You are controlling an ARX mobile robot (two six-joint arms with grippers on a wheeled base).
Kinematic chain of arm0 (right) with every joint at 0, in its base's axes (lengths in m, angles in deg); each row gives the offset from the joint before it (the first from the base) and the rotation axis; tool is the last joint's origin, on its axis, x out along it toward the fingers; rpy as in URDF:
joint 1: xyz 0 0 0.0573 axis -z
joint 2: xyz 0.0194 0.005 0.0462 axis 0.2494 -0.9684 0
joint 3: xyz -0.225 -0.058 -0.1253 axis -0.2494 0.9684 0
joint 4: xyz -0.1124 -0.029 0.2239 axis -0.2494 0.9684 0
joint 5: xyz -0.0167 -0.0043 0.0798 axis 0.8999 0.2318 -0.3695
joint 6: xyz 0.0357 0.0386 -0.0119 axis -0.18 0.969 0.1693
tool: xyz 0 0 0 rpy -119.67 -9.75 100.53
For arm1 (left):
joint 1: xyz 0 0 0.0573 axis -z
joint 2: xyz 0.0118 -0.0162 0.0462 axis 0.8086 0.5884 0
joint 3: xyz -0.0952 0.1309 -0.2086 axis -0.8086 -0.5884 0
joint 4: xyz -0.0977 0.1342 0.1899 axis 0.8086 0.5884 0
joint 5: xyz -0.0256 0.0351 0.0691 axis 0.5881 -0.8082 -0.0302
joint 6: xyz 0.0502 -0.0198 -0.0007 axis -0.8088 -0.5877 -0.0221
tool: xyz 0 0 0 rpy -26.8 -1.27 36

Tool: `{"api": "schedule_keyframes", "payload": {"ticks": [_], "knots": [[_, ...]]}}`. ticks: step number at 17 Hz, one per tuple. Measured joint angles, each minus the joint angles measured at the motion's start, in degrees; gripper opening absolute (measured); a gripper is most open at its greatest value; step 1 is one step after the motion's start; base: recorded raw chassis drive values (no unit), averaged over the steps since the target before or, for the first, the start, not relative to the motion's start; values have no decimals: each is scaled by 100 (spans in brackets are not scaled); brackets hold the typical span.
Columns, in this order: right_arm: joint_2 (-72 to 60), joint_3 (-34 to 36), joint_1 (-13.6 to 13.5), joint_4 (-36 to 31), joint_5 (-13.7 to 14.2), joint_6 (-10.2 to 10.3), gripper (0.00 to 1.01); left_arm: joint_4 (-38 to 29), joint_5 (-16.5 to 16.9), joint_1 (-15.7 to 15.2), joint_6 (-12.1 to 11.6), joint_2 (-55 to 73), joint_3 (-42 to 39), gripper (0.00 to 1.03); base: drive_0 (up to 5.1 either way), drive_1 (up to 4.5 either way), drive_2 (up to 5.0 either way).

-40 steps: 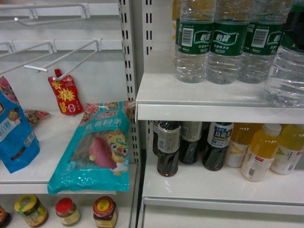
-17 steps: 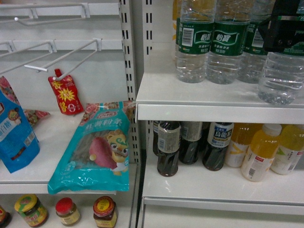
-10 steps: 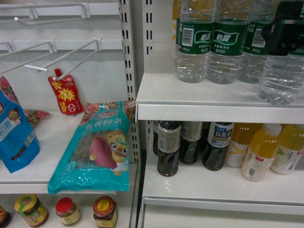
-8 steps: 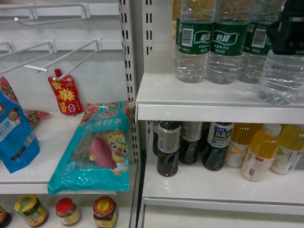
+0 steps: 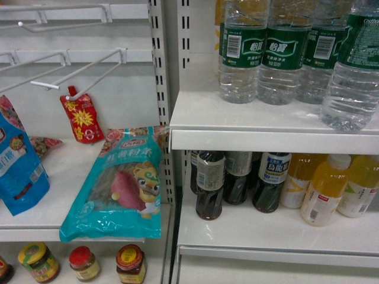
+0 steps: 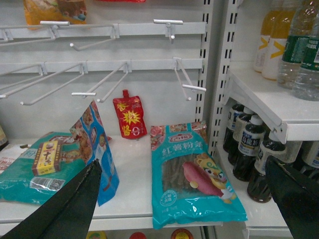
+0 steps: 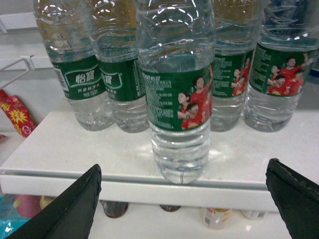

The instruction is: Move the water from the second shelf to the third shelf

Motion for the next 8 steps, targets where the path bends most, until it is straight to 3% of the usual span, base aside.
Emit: {"api": "schedule_keyframes", "payload": {"ticks": [2, 4, 5, 6, 8], "knots": [[938, 492, -138, 442, 50, -13, 98, 0, 2, 0, -2, 0, 0, 98, 0, 0, 0], [2076, 844, -407, 1099, 317, -98, 98, 0, 0, 0, -2, 0, 0, 98, 0, 0, 0], [2448, 1075, -577, 704, 763, -221, 91, 0, 0, 0, 0, 0, 0, 98, 0, 0, 0], [2940, 1211, -649, 929, 1086, -317, 82, 0, 0, 0, 0, 0, 0, 98, 0, 0, 0], [3733, 1401, -610, 1580, 1211, -380, 65, 0, 0, 0, 0, 0, 0, 98, 0, 0, 0]]}}
